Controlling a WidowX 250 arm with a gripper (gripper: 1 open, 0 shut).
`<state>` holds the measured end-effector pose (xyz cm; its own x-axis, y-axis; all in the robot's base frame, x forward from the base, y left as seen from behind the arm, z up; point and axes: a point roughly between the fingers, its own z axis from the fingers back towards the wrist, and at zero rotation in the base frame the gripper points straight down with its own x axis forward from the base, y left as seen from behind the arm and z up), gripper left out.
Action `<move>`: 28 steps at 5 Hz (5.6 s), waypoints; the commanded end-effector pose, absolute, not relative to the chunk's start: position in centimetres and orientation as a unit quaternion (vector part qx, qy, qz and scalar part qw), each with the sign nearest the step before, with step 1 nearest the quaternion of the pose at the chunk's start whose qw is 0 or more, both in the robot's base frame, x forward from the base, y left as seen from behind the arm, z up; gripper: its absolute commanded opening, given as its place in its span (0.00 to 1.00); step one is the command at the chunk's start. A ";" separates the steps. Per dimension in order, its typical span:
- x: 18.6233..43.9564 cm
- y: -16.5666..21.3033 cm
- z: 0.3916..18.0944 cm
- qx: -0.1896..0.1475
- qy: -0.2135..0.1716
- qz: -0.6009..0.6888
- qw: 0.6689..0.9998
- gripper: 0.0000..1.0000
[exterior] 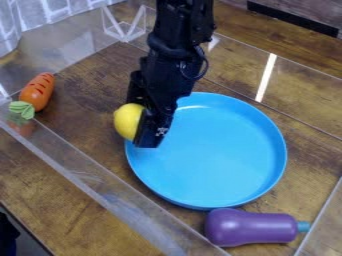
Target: Put the lemon on the blue tray
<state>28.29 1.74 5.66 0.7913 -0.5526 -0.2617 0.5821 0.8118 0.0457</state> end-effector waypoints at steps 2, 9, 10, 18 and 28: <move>29.4 0.1 7.1 0.082 0.062 -0.306 0.947 0.00; 29.9 -1.4 5.9 0.062 -0.010 -0.285 0.956 0.00; 30.0 -1.5 6.0 0.060 -0.024 -0.281 0.957 0.00; 30.7 -2.0 8.4 0.066 -0.071 -0.254 0.962 0.00; 30.4 -2.0 12.2 0.100 -0.081 -0.263 0.956 1.00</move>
